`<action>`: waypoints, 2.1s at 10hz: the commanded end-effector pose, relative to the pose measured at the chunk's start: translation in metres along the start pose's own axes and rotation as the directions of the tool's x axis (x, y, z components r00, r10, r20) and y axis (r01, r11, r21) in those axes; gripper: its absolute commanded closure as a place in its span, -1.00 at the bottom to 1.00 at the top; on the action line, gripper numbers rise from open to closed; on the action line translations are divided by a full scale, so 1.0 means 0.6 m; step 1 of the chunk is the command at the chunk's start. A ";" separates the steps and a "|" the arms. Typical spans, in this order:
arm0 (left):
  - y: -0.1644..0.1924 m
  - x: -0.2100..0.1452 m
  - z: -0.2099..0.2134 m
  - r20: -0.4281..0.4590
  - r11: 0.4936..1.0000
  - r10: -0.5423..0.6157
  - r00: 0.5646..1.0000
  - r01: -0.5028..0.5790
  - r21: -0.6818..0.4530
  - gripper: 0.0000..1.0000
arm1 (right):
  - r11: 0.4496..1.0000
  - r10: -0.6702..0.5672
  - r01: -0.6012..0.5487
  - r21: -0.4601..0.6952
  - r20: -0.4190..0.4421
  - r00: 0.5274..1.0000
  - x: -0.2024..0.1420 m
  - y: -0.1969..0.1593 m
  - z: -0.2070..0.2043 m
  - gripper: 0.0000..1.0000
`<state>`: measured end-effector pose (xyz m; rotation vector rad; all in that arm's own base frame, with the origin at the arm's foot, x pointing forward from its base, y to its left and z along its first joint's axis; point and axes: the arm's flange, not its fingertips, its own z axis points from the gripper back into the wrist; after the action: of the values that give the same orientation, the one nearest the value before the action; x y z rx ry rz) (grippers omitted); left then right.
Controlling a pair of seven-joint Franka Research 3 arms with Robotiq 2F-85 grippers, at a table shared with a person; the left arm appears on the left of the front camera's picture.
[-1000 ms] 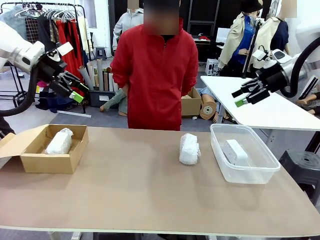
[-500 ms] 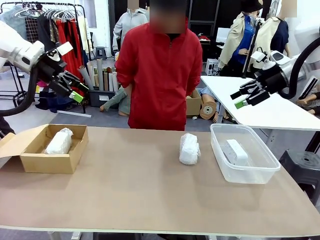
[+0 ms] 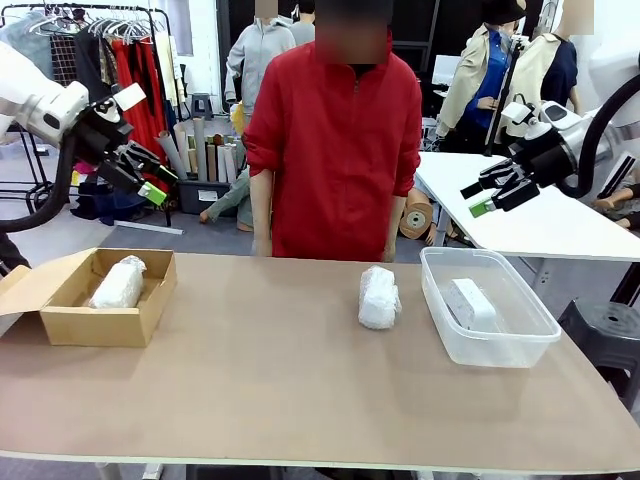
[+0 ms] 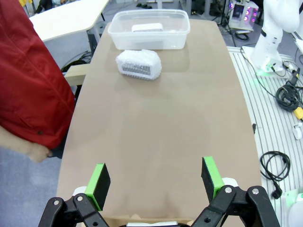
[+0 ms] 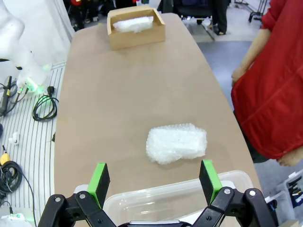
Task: Separate and place wrapped and unwrapped clocks.
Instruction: Pick up the Digital clock indicated by the person.
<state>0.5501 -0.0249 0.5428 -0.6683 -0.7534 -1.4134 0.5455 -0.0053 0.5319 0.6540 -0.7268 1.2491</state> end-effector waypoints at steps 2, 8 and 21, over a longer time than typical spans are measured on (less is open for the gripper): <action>-0.002 0.001 0.002 0.003 1.000 0.003 1.000 -0.003 -0.005 -1.00 | 1.000 0.004 -0.004 -0.002 0.002 1.000 0.003 0.001 0.000 -1.00; -0.002 0.001 0.002 0.003 1.000 0.003 1.000 -0.003 -0.005 -1.00 | 1.000 0.004 -0.004 -0.002 0.002 1.000 0.003 0.001 0.000 -1.00; 0.000 0.000 0.000 0.000 1.000 0.000 1.000 0.000 0.000 -1.00 | 1.000 0.004 -0.004 -0.002 0.002 1.000 0.003 0.001 0.000 -1.00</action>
<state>0.5501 -0.0249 0.5428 -0.6682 -0.7535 -1.4134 0.5455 -0.0053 0.5319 0.6540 -0.7268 1.2491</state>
